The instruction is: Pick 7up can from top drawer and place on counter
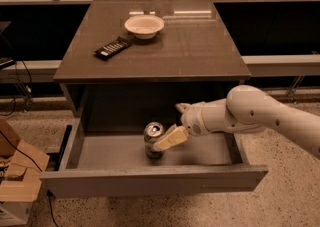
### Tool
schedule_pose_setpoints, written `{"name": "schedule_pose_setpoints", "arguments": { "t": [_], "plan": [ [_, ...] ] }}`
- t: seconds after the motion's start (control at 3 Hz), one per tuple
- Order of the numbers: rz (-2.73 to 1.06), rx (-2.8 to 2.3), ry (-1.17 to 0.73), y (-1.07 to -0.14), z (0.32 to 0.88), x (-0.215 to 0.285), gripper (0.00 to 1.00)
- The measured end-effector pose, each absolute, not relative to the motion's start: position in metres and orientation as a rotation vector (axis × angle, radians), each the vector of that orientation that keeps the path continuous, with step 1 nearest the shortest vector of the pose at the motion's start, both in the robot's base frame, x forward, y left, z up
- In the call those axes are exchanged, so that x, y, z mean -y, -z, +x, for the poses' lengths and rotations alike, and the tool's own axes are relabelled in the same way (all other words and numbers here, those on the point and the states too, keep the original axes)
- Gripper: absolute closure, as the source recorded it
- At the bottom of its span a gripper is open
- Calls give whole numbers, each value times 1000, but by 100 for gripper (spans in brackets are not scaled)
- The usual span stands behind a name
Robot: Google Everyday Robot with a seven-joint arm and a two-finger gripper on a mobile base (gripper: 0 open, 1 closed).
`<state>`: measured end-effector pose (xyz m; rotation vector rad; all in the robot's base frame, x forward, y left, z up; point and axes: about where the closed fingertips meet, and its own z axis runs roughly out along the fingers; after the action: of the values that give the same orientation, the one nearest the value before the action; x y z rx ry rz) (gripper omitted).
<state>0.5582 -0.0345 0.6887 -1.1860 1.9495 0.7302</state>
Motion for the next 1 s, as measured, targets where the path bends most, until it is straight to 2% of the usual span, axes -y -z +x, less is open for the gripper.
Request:
{"name": "schedule_pose_setpoints", "arguments": {
  "t": [0.33, 1.0],
  "plan": [
    [-1178, -1948, -812, -672, 548, 17, 0],
    [-1181, -1874, -941, -665, 549, -31, 41]
  ]
}}
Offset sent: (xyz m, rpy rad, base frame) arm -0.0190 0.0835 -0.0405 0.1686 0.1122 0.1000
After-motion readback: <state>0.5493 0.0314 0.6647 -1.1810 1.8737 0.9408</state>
